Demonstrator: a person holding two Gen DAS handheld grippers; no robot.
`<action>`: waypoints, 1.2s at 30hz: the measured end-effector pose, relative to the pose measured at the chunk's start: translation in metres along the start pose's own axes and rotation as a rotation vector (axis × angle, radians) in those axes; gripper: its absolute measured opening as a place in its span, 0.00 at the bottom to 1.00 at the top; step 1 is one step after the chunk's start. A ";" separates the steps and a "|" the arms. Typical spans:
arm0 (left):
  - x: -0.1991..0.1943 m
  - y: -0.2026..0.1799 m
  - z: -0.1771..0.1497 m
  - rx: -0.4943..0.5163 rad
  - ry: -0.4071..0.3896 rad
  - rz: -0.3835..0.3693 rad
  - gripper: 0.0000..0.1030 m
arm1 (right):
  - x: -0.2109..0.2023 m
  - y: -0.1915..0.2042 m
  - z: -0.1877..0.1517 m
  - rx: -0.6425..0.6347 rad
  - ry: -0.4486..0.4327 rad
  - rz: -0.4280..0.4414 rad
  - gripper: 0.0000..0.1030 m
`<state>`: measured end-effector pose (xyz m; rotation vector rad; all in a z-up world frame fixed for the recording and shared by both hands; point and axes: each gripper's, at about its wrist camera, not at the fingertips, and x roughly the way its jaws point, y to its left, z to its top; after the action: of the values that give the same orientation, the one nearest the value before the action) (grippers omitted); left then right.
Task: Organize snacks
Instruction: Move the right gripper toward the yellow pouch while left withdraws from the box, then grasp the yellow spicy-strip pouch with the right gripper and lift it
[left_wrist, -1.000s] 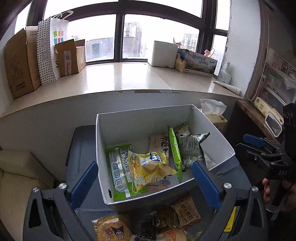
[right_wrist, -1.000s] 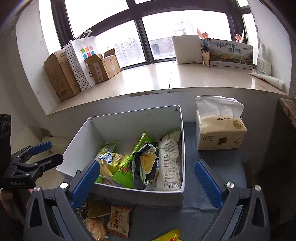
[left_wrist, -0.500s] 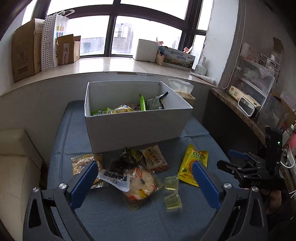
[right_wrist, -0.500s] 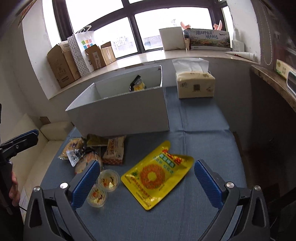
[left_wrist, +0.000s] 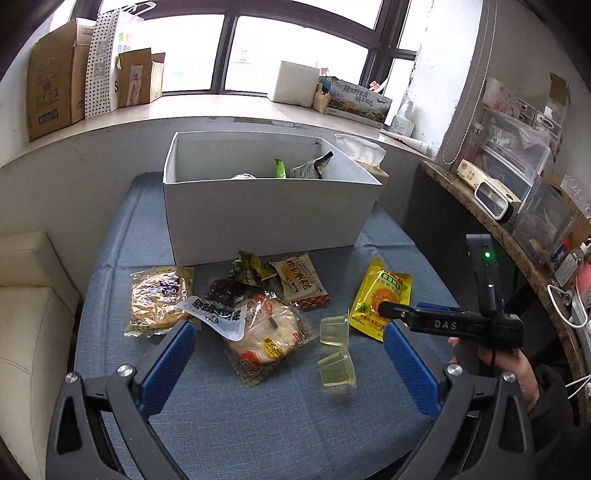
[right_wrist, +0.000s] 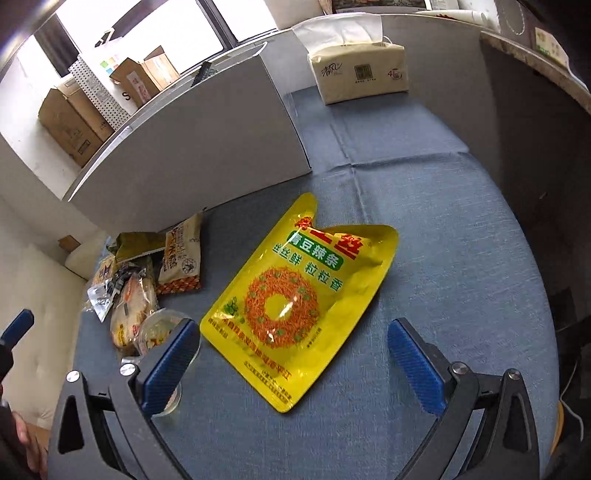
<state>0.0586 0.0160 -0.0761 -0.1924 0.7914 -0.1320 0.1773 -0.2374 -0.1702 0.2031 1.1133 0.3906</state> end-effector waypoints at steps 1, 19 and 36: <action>0.000 0.000 -0.001 0.004 0.000 0.002 1.00 | 0.004 0.002 0.005 0.000 -0.005 -0.016 1.00; -0.001 0.013 -0.006 -0.034 0.001 0.007 1.00 | 0.047 0.066 0.015 -0.219 0.025 -0.252 0.98; 0.023 -0.011 -0.011 0.045 0.057 -0.015 1.00 | -0.029 0.032 -0.002 -0.122 -0.133 -0.034 0.33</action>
<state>0.0663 -0.0005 -0.0972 -0.1523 0.8430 -0.1705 0.1575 -0.2202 -0.1357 0.1007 0.9579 0.4081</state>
